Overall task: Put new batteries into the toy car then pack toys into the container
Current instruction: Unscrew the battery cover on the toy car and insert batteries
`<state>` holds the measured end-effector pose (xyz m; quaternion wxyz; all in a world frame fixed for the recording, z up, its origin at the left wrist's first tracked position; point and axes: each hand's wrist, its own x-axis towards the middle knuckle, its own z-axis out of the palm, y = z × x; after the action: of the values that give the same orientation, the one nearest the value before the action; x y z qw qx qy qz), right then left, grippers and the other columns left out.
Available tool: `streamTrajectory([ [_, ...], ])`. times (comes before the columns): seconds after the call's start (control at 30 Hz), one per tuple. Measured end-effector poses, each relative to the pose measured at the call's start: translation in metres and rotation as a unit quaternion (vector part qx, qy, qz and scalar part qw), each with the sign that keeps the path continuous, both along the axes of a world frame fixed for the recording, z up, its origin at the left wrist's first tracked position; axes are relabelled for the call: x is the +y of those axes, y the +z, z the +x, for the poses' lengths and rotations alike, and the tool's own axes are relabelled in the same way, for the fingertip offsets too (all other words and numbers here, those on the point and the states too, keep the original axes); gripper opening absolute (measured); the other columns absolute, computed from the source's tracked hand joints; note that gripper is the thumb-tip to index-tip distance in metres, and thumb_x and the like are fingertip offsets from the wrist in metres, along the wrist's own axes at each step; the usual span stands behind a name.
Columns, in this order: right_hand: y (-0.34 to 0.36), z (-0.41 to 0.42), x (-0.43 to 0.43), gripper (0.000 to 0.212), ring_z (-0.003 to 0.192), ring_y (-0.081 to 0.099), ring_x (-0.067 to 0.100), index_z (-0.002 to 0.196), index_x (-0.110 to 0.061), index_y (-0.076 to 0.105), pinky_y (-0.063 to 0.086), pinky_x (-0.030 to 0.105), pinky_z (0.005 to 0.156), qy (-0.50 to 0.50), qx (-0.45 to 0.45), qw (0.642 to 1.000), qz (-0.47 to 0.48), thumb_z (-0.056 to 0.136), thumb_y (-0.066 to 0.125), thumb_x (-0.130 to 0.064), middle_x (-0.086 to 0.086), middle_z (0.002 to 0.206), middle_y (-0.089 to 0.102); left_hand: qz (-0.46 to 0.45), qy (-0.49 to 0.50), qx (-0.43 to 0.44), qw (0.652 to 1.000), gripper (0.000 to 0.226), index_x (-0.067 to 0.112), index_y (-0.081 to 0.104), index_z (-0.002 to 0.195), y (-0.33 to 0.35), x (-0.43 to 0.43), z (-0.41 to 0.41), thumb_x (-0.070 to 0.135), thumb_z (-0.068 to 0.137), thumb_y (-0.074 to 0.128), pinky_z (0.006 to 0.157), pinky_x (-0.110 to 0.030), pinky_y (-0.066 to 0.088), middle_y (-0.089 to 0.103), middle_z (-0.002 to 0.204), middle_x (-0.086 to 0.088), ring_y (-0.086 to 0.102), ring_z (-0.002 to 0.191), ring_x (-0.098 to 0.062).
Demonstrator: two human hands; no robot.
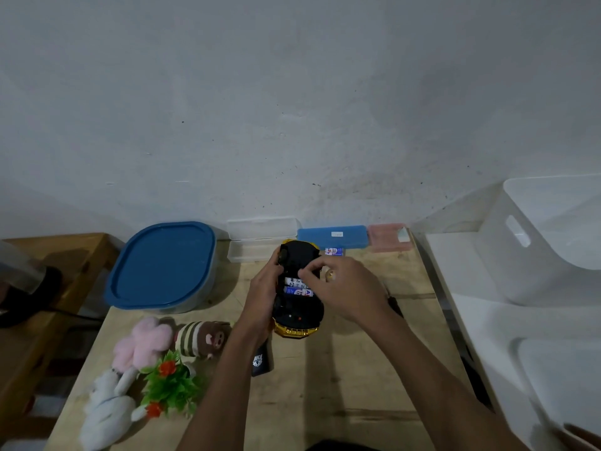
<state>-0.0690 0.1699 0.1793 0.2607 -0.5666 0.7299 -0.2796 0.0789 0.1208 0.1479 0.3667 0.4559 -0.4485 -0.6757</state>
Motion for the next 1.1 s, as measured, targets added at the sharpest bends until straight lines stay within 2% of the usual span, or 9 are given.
streamTrajectory([
  [0.13, -0.007, 0.005, -0.006, 0.029, 0.079, 0.062, 0.002, 0.099, -0.041, 0.069, 0.054, 0.028, 0.068, -0.005, 0.008, 1.0, 0.027, 0.081, 0.057, -0.059, -0.018, 0.092, 0.069, -0.009, -0.025, 0.017, 1.0, 0.05, 0.034, 0.064, 0.129, -0.004, -0.001, -0.003, 0.01, 0.099, 0.032, 0.099, -0.054, 0.051, 0.07, 0.122, -0.014, 0.065, 0.115, -0.038],
  [0.33, -0.012, 0.01, -0.01, 0.032, 0.085, 0.064, 0.007, 0.101, -0.041, 0.066, 0.056, 0.031, 0.073, -0.013, -0.009, 0.998, 0.056, 0.078, 0.059, -0.062, -0.014, 0.099, 0.069, 0.004, -0.019, 0.039, 0.999, 0.055, 0.034, 0.041, 0.149, -0.01, -0.002, -0.003, 0.009, 0.101, 0.035, 0.104, -0.05, 0.048, 0.066, 0.132, -0.011, 0.062, 0.12, -0.035],
  [0.47, -0.012, 0.011, -0.008, 0.031, 0.087, 0.064, 0.008, 0.099, -0.039, 0.065, 0.057, 0.035, 0.076, -0.024, -0.042, 0.997, 0.057, 0.076, 0.062, -0.06, -0.014, 0.095, 0.065, -0.003, 0.002, 0.055, 0.998, 0.052, 0.038, 0.042, 0.147, -0.013, 0.0, -0.002, 0.009, 0.104, 0.039, 0.099, -0.041, 0.052, 0.068, 0.13, -0.002, 0.065, 0.119, -0.027],
  [0.53, -0.012, 0.012, -0.008, 0.034, 0.086, 0.064, 0.008, 0.101, -0.037, 0.065, 0.057, 0.033, 0.075, -0.032, -0.057, 0.996, 0.055, 0.075, 0.063, -0.059, -0.013, 0.094, 0.064, -0.008, 0.005, 0.06, 0.998, 0.051, 0.037, 0.044, 0.146, -0.012, 0.001, -0.002, 0.007, 0.104, 0.04, 0.09, -0.031, 0.055, 0.07, 0.126, 0.002, 0.066, 0.118, -0.024],
  [0.6, -0.012, 0.014, -0.007, 0.034, 0.082, 0.063, 0.006, 0.099, -0.034, 0.064, 0.057, 0.03, 0.072, -0.041, -0.078, 0.995, 0.046, 0.074, 0.066, -0.056, -0.011, 0.093, 0.065, -0.013, 0.008, 0.059, 0.998, 0.051, 0.038, 0.046, 0.143, -0.01, 0.002, -0.002, 0.006, 0.103, 0.041, 0.087, -0.027, 0.056, 0.07, 0.126, 0.002, 0.066, 0.117, -0.023],
  [0.7, -0.013, 0.015, -0.006, 0.032, 0.078, 0.062, 0.001, 0.098, -0.029, 0.062, 0.055, 0.022, 0.064, -0.046, -0.13, 0.99, 0.033, 0.074, 0.072, -0.048, -0.007, 0.093, 0.065, -0.03, 0.01, 0.052, 0.998, 0.053, 0.038, 0.045, 0.144, -0.008, 0.004, -0.003, 0.005, 0.103, 0.043, 0.098, -0.033, 0.053, 0.068, 0.13, -0.003, 0.064, 0.119, -0.024],
  [0.77, -0.013, 0.016, -0.006, 0.031, 0.077, 0.062, 0.0, 0.095, -0.028, 0.062, 0.053, 0.017, 0.059, -0.048, -0.157, 0.986, 0.03, 0.072, 0.075, -0.044, -0.005, 0.093, 0.065, -0.044, 0.011, 0.044, 0.998, 0.054, 0.04, 0.046, 0.142, -0.009, 0.005, -0.002, 0.004, 0.102, 0.044, 0.103, -0.037, 0.049, 0.071, 0.123, -0.002, 0.065, 0.114, -0.022],
  [0.83, -0.014, 0.017, -0.006, 0.031, 0.078, 0.063, 0.002, 0.092, -0.027, 0.062, 0.056, 0.02, 0.061, -0.052, -0.166, 0.985, 0.026, 0.069, 0.077, -0.043, -0.005, 0.091, 0.066, -0.056, 0.014, 0.038, 0.998, 0.054, 0.042, 0.047, 0.138, -0.008, 0.006, -0.002, 0.003, 0.102, 0.045, 0.102, -0.037, 0.049, 0.074, 0.117, -0.002, 0.066, 0.109, -0.021],
  [1.1, -0.019, 0.017, -0.007, 0.03, 0.078, 0.064, 0.003, 0.091, -0.025, 0.061, 0.06, 0.025, 0.066, -0.057, -0.177, 0.983, 0.0, 0.069, 0.076, -0.039, -0.006, 0.089, 0.065, -0.071, 0.01, 0.028, 0.997, 0.053, 0.045, 0.051, 0.134, -0.007, 0.004, -0.001, 0.005, 0.099, 0.053, 0.09, -0.03, 0.056, 0.072, 0.122, -0.005, 0.068, 0.11, -0.022],
])
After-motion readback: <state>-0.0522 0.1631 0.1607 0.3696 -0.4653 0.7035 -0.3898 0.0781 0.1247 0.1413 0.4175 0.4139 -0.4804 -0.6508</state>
